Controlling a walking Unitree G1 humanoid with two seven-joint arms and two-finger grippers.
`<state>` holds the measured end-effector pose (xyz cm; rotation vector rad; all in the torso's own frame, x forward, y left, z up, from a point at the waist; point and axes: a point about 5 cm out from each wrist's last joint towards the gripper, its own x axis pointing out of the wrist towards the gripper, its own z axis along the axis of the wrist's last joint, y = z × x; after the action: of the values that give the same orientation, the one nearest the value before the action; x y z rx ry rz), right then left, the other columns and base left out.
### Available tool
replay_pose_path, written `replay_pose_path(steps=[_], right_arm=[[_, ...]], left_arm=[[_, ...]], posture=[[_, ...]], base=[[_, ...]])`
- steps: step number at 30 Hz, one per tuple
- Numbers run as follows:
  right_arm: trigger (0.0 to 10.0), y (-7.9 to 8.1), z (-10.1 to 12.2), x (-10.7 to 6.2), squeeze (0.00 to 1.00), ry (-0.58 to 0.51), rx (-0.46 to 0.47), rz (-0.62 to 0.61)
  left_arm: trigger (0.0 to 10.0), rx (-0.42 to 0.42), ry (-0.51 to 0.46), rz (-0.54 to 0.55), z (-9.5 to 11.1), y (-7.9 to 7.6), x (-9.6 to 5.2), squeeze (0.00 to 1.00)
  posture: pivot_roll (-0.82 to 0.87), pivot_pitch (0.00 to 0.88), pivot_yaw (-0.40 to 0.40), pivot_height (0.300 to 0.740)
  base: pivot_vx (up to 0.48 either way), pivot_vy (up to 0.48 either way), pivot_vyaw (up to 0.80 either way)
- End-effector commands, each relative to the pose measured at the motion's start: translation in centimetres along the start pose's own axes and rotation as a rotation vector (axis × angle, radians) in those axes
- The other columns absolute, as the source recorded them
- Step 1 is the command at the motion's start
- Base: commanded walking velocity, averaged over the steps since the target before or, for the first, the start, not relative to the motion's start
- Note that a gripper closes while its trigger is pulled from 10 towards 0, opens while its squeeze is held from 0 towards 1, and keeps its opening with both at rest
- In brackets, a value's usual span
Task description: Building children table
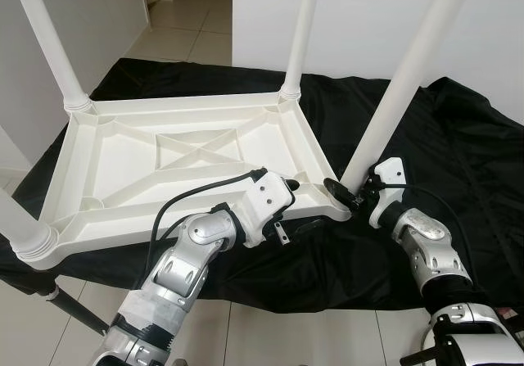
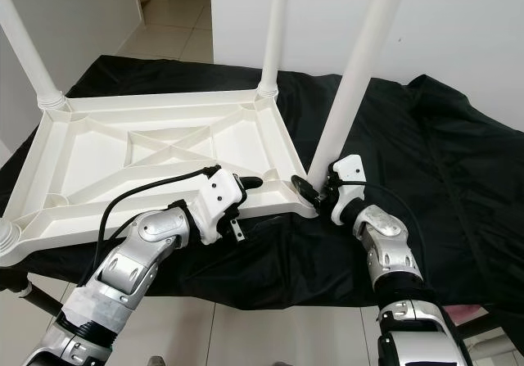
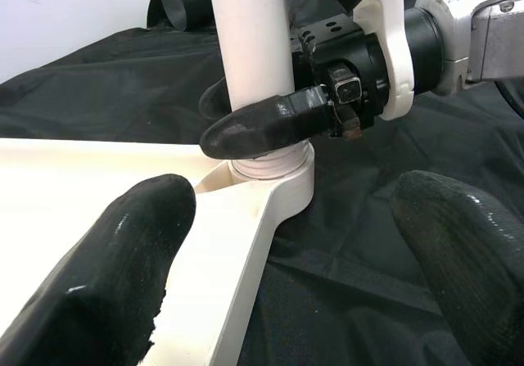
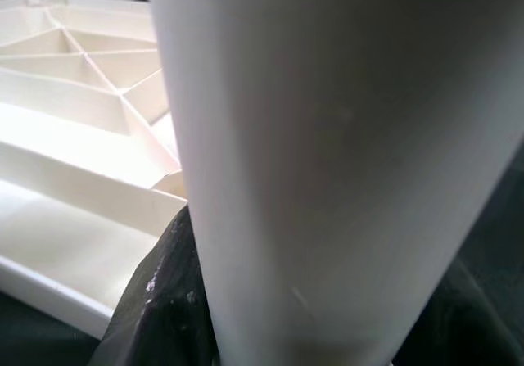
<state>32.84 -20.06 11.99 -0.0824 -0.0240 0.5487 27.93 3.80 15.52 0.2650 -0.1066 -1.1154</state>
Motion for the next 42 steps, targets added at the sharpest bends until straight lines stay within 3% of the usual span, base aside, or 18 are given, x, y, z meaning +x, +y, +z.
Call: replay_pose_path(steps=[1, 8, 9, 12, 15, 18, 22, 24, 28, 35, 38, 39, 40, 41, 42], right_arm=[[10.0, -0.1, -0.5, -0.5, 0.0, 0.003, 0.027, -0.046], [10.0, 0.8, -0.8, -0.3, 0.0, 0.019, 0.025, -0.136], [10.0, 1.0, -1.4, -0.4, 0.0, 0.047, 0.043, -0.226], [10.0, 1.0, -1.4, -0.4, 0.0, 0.047, 0.043, -0.226], [10.0, 1.2, -1.8, -0.6, 0.0, 0.065, 0.074, -0.321], [10.0, 2.4, -2.3, -0.9, 0.0, 0.075, 0.137, -0.537], [10.0, 2.7, -2.3, -0.9, 0.0, 0.071, 0.15, -0.582], [10.0, 4.0, -2.2, -0.7, 0.0, 0.048, 0.22, -0.736], [10.0, 5.3, -2.2, -0.3, 0.0, 0.035, 0.286, -0.849], [10.0, 7.6, -1.1, 1.3, 0.0, -0.008, 0.308, -0.699], [10.0, 7.7, -1.0, 1.3, 0.0, -0.008, 0.307, -0.696], [10.0, 7.7, -0.7, 1.3, 0.71, -0.023, 0.297, -0.689], [10.0, 7.7, -0.7, 1.3, 0.71, -0.023, 0.297, -0.689], [10.0, 7.6, -0.5, 1.2, 1.0, -0.041, 0.298, -0.683], [10.0, 7.5, -0.3, 1.1, 1.0, -0.053, 0.293, -0.682]], left_arm=[[10.0, 0.009, 0.002, 0.028, 0.0, 0.2, 0.1, 0.0], [10.0, 0.004, 0.002, 0.025, 0.0, 0.1, 0.2, 0.0], [10.0, 0.005, 0.007, 0.021, -0.1, -0.1, 0.1, 0.0], [10.0, 0.005, 0.007, 0.021, -0.1, -0.1, 0.1, 0.0], [10.0, 0.007, 0.012, 0.018, -0.2, -0.1, 0.1, 0.0], [10.0, 0.007, 0.014, 0.011, -0.3, -0.3, 0.0, 0.0], [10.0, 0.008, 0.014, 0.01, -0.3, -0.3, 0.0, 0.0], [10.0, 0.006, 0.012, 0.006, -0.3, -0.5, 0.1, 0.0], [10.0, 0.005, 0.01, 0.002, -0.3, -0.6, 0.2, 0.0], [10.0, 0.007, 0.01, -0.005, -0.3, -0.7, 0.3, 0.0], [10.0, 0.007, 0.009, -0.004, -0.3, -0.7, 0.3, 0.0], [10.0, 0.007, 0.01, -0.005, -0.3, -0.7, 0.3, 0.0], [10.0, 0.007, 0.01, -0.005, -0.3, -0.7, 0.3, 0.0], [10.0, 0.007, 0.01, -0.007, -0.3, -0.8, 0.3, 0.0], [10.0, 0.008, 0.01, -0.009, -0.4, -0.8, 0.3, 0.0]], posture=[[-0.02, 0.0, -0.048, 0.74], [-0.02, 0.0, -0.051, 0.74], [-0.02, 0.0, -0.052, 0.74], [-0.02, 0.0, -0.052, 0.74], [-0.02, 0.0, -0.056, 0.74], [-0.02, 0.0, -0.058, 0.74], [-0.02, 0.0, -0.058, 0.74], [-0.02, 0.0, -0.064, 0.74], [-0.02, 0.0, -0.065, 0.74], [-0.01, 0.0, -0.067, 0.74], [-0.01, 0.0, -0.066, 0.74], [-0.02, 0.0, -0.064, 0.74], [-0.02, 0.0, -0.064, 0.74], [-0.02, 0.0, -0.062, 0.74], [-0.02, 0.0, -0.062, 0.74]], base=[[0.0, 0.0, 0.0], [0.0, 0.0, 0.0], [0.0, 0.0, 0.0], [0.0, 0.0, 0.0], [0.0, 0.0, 0.0], [0.0, 0.0, 0.0], [0.0, 0.0, 0.0], [0.0, 0.0, 0.0], [0.0, 0.0, 0.0], [0.0, 0.0, 0.0], [0.0, 0.0, 0.0], [0.0, 0.0, 0.0], [0.0, 0.0, 0.0], [0.0, 0.0, 0.0], [0.0, 0.0, 0.0]])
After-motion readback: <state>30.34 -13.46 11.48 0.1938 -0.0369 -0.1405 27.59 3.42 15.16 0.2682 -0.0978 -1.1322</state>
